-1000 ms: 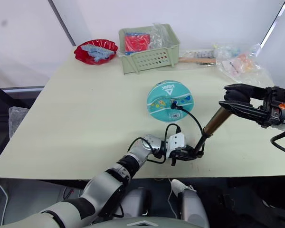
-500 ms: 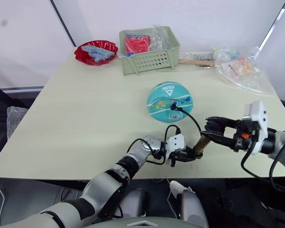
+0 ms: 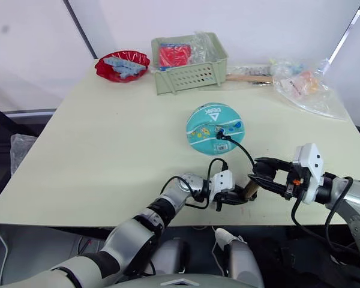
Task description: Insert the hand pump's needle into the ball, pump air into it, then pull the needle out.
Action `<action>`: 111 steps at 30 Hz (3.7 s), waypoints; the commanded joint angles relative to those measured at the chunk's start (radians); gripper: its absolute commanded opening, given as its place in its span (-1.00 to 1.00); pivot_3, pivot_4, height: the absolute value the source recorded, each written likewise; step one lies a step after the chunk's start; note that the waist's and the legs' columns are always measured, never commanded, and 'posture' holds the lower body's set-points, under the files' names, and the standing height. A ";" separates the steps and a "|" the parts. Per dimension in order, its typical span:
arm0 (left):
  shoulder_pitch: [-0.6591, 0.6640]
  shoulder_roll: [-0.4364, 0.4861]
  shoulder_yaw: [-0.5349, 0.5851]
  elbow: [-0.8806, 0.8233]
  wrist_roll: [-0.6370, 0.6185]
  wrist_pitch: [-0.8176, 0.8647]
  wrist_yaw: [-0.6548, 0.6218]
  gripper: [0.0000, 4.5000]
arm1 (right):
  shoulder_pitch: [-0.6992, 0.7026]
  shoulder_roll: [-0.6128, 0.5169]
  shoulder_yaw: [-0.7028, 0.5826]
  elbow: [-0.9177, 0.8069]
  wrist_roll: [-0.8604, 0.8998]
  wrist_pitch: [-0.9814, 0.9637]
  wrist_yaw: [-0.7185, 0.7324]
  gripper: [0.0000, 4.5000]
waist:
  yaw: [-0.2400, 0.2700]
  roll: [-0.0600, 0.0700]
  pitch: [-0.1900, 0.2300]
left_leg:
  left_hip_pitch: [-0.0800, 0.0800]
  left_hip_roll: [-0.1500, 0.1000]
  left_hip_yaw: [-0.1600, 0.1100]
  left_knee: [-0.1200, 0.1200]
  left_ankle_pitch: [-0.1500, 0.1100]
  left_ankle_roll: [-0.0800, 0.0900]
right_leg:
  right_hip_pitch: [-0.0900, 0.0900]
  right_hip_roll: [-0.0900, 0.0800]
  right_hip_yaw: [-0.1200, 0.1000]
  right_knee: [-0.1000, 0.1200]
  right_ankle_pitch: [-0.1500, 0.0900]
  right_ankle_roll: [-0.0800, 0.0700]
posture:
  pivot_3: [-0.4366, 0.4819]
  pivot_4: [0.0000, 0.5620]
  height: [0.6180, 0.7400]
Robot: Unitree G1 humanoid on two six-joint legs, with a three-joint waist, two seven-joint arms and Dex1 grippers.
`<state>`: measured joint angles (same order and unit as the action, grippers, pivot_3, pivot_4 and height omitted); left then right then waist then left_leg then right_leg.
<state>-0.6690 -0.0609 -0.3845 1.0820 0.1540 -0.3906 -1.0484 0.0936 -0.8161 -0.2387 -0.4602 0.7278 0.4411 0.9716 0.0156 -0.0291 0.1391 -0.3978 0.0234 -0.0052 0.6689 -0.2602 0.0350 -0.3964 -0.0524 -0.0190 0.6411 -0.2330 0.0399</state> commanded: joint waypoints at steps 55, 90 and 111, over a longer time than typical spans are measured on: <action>0.026 0.027 0.007 0.086 0.037 0.035 -0.030 -0.53 | 0.061 -0.009 0.124 0.060 -0.117 -0.015 0.019 -0.18 | -0.001 -0.005 -0.002 | 0.001 0.001 -0.001 0.000 0.000 0.000 | 0.000 0.001 -0.001 0.000 -0.001 0.000 | -0.05 -0.47 0.96; 0.016 0.023 -0.022 0.105 0.074 0.053 -0.010 -0.53 | -0.333 -0.342 -0.418 0.048 0.472 0.387 0.003 -0.18 | 0.001 0.008 0.011 | -0.002 -0.001 0.000 0.001 0.000 0.000 | 0.000 -0.003 -0.002 -0.001 0.000 0.001 | -0.05 -0.47 0.96; 0.011 0.024 -0.021 0.105 0.077 0.050 -0.014 -0.53 | -0.091 -0.260 -0.119 -0.007 0.167 0.271 0.114 -0.18 | 0.000 0.001 0.007 | -0.001 -0.001 -0.001 0.001 0.000 0.000 | 0.001 -0.003 -0.002 -0.001 -0.002 0.004 | -0.05 -0.47 0.96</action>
<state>-0.6938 -0.0695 -0.3707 1.1088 0.1745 -0.3893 -1.0636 -0.0392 -1.0861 -0.4292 -0.4642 0.9680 0.7254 1.0656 0.0161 -0.0277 0.1462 -0.3985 0.0228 -0.0068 0.6698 -0.2602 0.0350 -0.3958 -0.0550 -0.0216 0.6398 -0.2345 0.0432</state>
